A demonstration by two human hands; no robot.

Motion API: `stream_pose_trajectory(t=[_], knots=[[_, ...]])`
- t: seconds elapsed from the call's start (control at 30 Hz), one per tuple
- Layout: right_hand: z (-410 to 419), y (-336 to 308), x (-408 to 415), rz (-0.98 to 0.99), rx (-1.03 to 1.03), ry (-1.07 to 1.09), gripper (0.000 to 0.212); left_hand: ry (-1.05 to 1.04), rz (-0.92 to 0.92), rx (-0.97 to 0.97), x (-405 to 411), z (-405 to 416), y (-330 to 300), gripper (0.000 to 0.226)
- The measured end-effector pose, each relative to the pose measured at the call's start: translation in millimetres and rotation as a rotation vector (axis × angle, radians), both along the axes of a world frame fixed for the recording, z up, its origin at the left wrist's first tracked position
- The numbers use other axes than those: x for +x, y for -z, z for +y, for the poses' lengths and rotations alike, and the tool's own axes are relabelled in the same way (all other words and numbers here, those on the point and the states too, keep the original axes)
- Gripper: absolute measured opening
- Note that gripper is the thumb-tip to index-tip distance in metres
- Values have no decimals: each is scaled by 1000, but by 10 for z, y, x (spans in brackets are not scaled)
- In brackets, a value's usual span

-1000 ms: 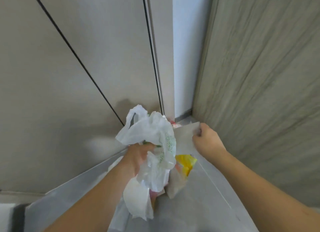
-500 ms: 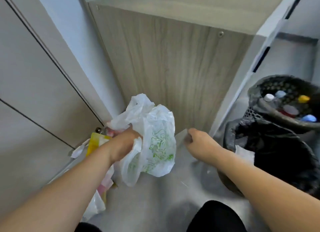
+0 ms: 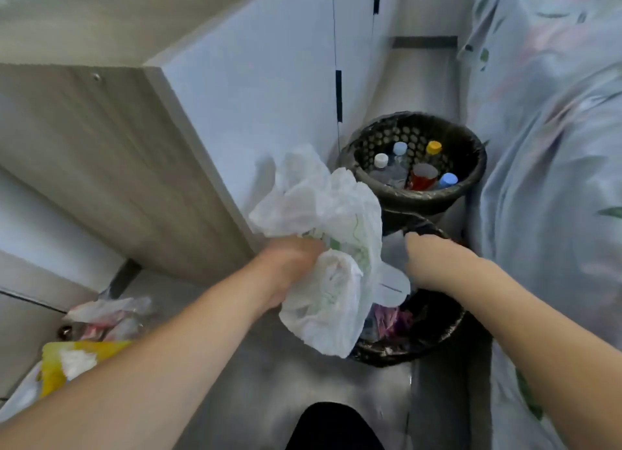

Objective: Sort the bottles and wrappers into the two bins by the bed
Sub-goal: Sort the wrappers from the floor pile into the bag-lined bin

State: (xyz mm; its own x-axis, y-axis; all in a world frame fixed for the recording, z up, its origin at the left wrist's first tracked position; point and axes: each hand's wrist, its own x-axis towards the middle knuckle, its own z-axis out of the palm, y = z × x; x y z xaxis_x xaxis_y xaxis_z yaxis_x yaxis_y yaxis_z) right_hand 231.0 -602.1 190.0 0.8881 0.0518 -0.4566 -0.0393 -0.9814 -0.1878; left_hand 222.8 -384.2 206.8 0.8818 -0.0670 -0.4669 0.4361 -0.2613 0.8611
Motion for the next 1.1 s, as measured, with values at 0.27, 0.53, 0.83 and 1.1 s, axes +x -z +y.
stream_pose_trajectory(t=[0.27,0.53,0.83,1.1], knots=[[-300,-245,259,214,-192,-148,19,210,44,479,542,-612,376,19],[-258,-210,263,162,-172,-124,25,397,-48,678,558,-808,635,20],[62,-218,95,-115,-191,-120,30,442,-315,744,146,-335,319,23],[1135,-541,-487,-285,-120,-361,21,307,-176,824,-630,981,-127,24]])
